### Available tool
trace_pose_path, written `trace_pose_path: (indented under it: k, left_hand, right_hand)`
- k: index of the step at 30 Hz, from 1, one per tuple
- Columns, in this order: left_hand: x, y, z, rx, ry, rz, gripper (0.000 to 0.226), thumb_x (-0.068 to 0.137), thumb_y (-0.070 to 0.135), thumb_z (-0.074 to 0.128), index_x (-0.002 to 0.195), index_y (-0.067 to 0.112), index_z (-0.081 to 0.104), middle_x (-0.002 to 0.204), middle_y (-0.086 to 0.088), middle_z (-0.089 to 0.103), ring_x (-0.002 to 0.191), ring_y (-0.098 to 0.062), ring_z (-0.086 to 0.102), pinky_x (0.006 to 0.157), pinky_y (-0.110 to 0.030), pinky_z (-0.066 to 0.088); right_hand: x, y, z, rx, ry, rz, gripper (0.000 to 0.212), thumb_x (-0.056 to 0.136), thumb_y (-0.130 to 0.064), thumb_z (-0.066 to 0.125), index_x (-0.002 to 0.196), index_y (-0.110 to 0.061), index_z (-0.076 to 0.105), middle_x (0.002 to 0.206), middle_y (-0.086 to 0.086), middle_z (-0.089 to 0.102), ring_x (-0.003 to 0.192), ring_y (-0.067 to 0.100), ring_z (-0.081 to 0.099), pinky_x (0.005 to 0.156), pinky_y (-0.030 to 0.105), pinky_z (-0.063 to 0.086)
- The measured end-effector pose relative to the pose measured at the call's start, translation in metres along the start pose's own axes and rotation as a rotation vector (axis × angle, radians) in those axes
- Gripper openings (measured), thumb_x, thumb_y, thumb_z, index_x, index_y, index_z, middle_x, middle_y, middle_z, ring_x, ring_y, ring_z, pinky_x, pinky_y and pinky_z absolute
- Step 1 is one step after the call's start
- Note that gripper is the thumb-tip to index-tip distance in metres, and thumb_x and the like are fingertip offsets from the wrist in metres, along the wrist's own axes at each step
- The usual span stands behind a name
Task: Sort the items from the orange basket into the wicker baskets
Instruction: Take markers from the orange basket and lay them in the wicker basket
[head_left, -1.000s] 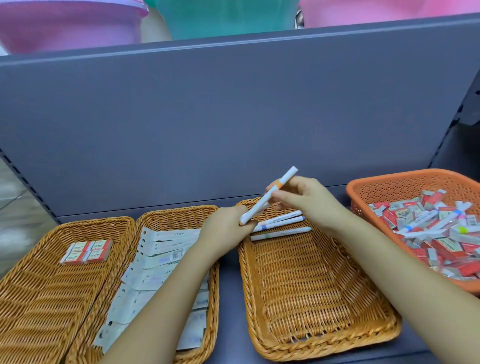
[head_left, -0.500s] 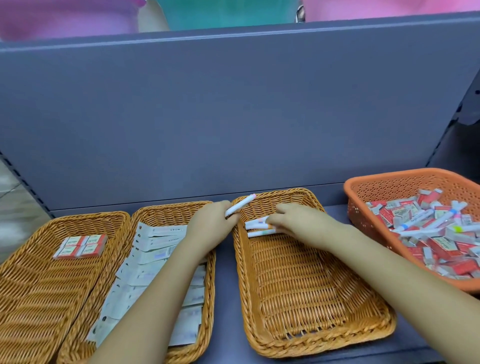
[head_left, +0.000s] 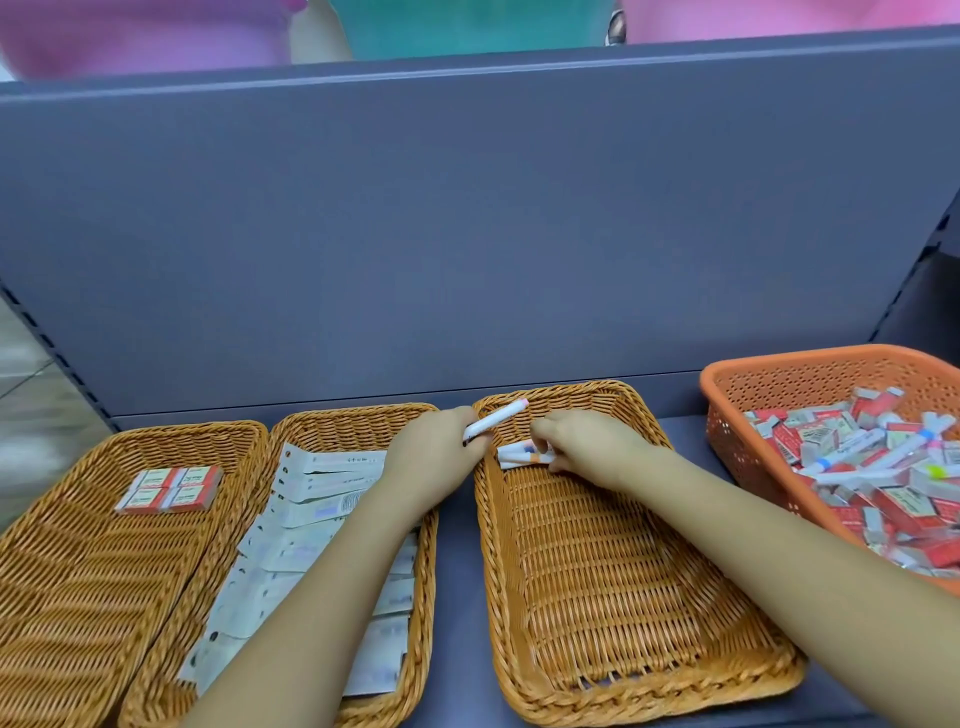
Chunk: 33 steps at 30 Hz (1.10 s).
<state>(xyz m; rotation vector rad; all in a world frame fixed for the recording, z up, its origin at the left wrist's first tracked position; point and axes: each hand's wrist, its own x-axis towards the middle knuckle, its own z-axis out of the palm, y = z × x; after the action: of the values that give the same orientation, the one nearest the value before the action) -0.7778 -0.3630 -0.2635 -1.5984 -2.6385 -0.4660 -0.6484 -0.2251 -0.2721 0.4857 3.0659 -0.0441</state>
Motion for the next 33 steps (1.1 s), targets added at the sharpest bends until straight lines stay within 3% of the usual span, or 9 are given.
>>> trace_pose_path:
  k: [12,15,18,20,24,27,33]
  left_hand:
    - [0.0,0.004,0.0,0.063,0.02,0.04,0.015,0.097,0.033,0.045,0.087,0.022,0.047,0.069,0.007,0.047,0.065,-0.013,0.047,0.046,-0.022,0.026]
    - [-0.001,0.005,-0.002,0.115,0.026,0.053,0.014,0.097,0.033,0.044,0.094,0.021,0.051,0.076,0.005,0.051,0.068,-0.014,0.048,0.05,-0.024,0.03]
    - [-0.001,0.005,-0.003,0.129,0.017,0.056,0.015,0.097,0.031,0.044,0.099,0.02,0.053,0.078,0.005,0.051,0.07,-0.014,0.049,0.055,-0.025,0.034]
    - [-0.001,0.004,-0.002,0.122,0.017,0.054,0.015,0.097,0.031,0.044,0.099,0.019,0.053,0.078,0.005,0.051,0.07,-0.015,0.049,0.055,-0.026,0.035]
    - [0.0,0.008,-0.001,0.143,0.02,0.08,0.016,0.096,0.032,0.044,0.096,0.019,0.054,0.077,0.005,0.052,0.069,-0.015,0.049,0.053,-0.026,0.034]
    - [-0.002,0.012,-0.003,0.164,0.024,0.094,0.015,0.095,0.031,0.044,0.095,0.019,0.053,0.076,0.005,0.051,0.068,-0.015,0.048,0.047,-0.025,0.027]
    - [-0.002,0.006,-0.009,0.177,0.029,0.059,0.011,0.097,0.029,0.042,0.094,0.02,0.047,0.076,0.003,0.049,0.069,-0.016,0.046,0.053,-0.026,0.031]
  right_hand:
    - [0.002,0.001,0.002,0.013,-0.009,0.039,0.022,0.09,-0.022,0.058,0.11,-0.015,0.055,0.114,0.003,0.055,0.104,0.022,0.052,0.083,0.035,0.046]
    - [0.0,0.005,-0.004,0.141,0.035,0.069,0.023,0.089,-0.025,0.059,0.11,-0.016,0.057,0.107,0.0,0.057,0.1,0.02,0.054,0.081,0.031,0.044]
    - [-0.012,0.013,-0.02,0.456,0.196,0.131,0.018,0.087,-0.02,0.064,0.105,-0.02,0.06,0.094,-0.006,0.061,0.093,0.016,0.059,0.081,0.026,0.045]
    - [-0.022,0.012,-0.032,0.62,0.269,0.117,0.024,0.083,-0.019,0.07,0.104,-0.023,0.06,0.096,-0.008,0.061,0.091,0.01,0.06,0.083,0.025,0.047]
    - [-0.024,-0.007,-0.039,0.446,0.287,-0.015,0.02,0.083,-0.024,0.069,0.103,-0.025,0.062,0.097,-0.01,0.057,0.088,0.007,0.054,0.075,0.016,0.041]
    - [-0.02,-0.017,-0.039,0.242,0.285,-0.069,0.013,0.089,-0.025,0.062,0.101,-0.023,0.061,0.094,-0.009,0.05,0.086,0.009,0.05,0.07,0.023,0.039]
    - [-0.027,0.004,-0.05,0.172,0.291,-0.008,0.008,0.092,-0.024,0.055,0.096,-0.02,0.06,0.091,-0.009,0.048,0.086,0.012,0.05,0.072,0.026,0.039]
